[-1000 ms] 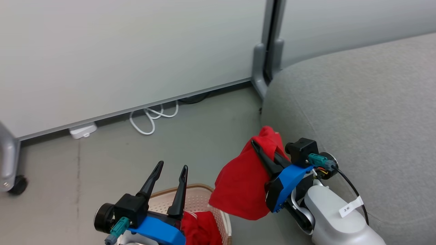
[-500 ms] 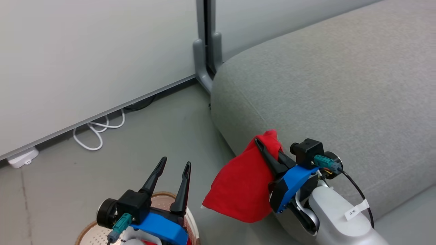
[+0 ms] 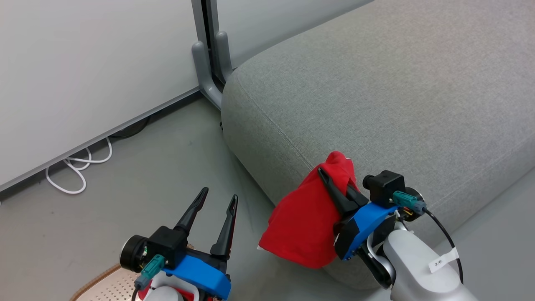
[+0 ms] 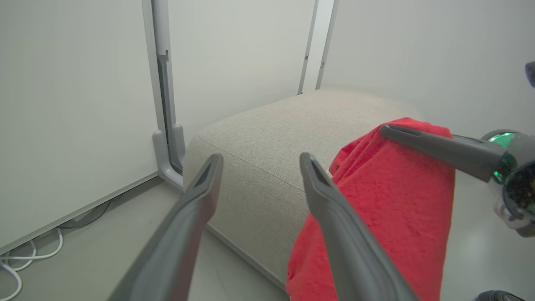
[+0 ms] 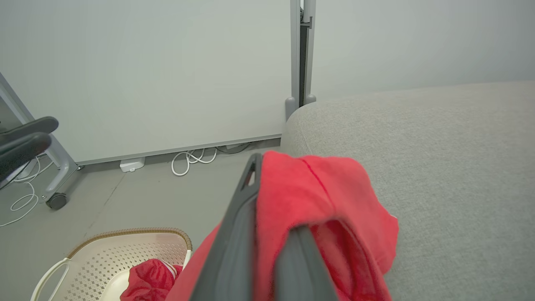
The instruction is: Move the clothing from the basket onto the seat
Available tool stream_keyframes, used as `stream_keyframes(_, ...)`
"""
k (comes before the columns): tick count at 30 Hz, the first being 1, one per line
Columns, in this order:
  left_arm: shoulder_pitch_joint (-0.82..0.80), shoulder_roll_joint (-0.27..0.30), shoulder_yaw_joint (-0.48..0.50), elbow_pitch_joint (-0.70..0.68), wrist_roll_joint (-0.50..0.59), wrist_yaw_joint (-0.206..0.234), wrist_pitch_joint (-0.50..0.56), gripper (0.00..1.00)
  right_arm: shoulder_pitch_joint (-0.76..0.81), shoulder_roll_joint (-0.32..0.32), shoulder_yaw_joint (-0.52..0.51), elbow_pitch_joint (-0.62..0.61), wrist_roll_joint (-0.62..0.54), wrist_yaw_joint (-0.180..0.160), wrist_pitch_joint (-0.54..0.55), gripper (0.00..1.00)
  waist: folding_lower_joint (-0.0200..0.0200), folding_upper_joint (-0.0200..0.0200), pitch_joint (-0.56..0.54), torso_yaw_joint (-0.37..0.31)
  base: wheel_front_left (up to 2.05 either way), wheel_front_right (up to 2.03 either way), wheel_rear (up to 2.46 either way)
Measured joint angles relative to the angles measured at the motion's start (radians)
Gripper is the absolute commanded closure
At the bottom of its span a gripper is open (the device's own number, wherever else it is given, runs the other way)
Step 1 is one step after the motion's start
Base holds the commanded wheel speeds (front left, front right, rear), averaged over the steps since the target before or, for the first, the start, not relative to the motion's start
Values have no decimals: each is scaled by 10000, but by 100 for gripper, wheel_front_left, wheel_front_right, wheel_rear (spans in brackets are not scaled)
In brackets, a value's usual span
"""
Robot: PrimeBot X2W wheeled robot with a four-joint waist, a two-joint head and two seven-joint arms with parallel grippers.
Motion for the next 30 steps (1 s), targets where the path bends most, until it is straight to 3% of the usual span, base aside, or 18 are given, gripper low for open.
stream_keyframes(20, -328, 173, -259, 96, -35, 0, 0, 0, 127, 159, -658, -203, -238, 2, 12, 100, 0, 0, 341, -59, 0, 0, 0)
stream_keyframes(30, -547, 516, -56, -207, 439, 0, 0, 0, -1971, -399, -1511, -63, 671, 2, 102, 100, 0, 0, 1204, -60, 0, 0, 0)
